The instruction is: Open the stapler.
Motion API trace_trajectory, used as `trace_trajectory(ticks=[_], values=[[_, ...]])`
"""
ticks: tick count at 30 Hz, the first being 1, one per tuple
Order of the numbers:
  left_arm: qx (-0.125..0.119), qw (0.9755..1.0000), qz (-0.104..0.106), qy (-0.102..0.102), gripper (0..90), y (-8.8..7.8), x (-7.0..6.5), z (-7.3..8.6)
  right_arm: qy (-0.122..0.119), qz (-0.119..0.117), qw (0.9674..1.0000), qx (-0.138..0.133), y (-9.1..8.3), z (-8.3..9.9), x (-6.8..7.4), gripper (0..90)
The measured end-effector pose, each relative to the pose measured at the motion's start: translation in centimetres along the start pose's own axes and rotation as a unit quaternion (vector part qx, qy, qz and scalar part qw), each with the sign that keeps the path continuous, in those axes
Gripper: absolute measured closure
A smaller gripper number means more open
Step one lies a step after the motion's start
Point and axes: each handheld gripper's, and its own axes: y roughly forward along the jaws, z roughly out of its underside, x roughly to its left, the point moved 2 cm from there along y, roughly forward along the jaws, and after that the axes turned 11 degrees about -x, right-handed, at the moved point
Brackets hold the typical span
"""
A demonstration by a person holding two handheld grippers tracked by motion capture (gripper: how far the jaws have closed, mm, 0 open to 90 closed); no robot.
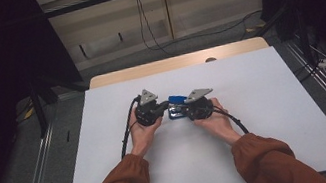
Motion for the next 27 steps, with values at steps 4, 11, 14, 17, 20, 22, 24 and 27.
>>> trace_trajectory(ticks=[4,11,14,17,20,22,24,27], values=[[-0.003,1.0000,0.002,-0.005,90.0,0.0,0.0,-0.3,0.000,-0.001,1.0000,0.002,0.0,0.0,0.0,90.0],[-0.011,0.9999,0.002,-0.010,90.0,0.0,-0.1,-0.6,0.006,-0.004,1.0000,0.001,0.0,0.0,-0.1,90.0],[-0.013,0.9999,0.002,-0.008,90.0,0.0,-0.1,-0.7,0.007,-0.003,1.0000,0.001,0.0,0.0,-0.1,90.0],[-0.014,0.9999,0.002,-0.008,90.0,0.0,-0.1,-0.8,0.004,-0.004,1.0000,-0.001,0.0,0.0,-0.1,90.0],[-0.016,0.9998,0.002,-0.007,90.0,0.0,-0.2,-0.9,-0.003,-0.012,0.9999,-0.001,0.0,0.0,-0.1,90.0],[-0.019,0.9998,0.000,-0.009,90.0,0.1,-0.2,-1.0,-0.008,-0.012,0.9999,-0.002,0.0,0.0,0.0,90.0],[-0.020,0.9998,0.000,-0.009,90.0,0.1,-0.2,-1.0,-0.004,-0.013,0.9999,-0.002,0.0,0.0,-0.1,90.0],[-0.021,0.9997,0.000,-0.013,90.0,0.1,-0.3,-1.1,-0.005,-0.013,0.9999,-0.001,0.0,0.0,-0.1,90.0]])
